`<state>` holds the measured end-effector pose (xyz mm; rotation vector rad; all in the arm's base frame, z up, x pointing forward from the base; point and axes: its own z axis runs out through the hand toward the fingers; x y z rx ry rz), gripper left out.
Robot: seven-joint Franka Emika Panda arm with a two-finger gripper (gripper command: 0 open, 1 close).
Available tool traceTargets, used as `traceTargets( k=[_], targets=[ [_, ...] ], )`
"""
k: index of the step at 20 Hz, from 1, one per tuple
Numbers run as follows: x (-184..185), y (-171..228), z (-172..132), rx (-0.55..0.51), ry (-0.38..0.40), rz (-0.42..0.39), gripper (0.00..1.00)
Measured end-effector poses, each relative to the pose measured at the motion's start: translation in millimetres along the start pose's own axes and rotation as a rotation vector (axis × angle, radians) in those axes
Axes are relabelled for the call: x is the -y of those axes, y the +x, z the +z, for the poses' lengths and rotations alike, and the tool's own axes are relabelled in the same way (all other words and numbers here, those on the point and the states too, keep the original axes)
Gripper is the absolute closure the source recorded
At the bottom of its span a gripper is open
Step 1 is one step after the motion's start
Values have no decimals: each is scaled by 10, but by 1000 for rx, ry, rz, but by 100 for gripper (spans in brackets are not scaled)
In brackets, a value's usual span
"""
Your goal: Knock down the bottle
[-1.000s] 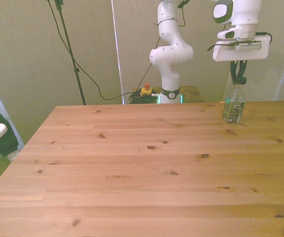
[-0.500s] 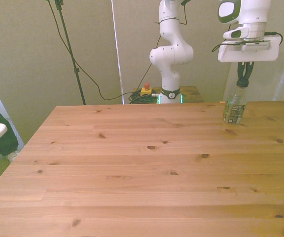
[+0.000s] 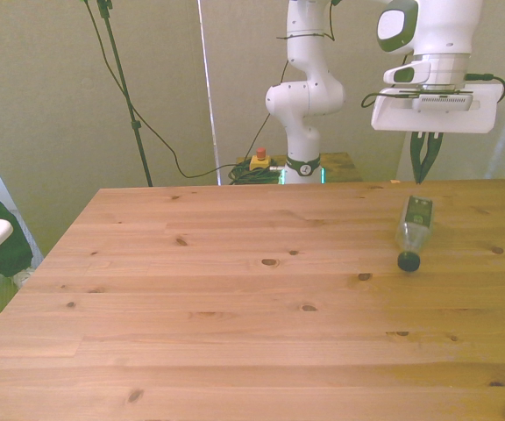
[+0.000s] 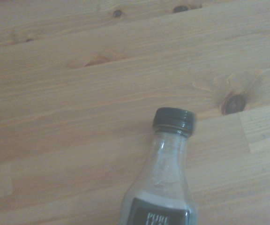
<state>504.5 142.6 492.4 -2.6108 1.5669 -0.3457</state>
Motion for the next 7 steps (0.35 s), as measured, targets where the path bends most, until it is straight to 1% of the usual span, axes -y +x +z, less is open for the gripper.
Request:
traceTargets(
  k=[7],
  targets=[
    [96, 374, 63, -7, 12, 53, 100]
  ],
)
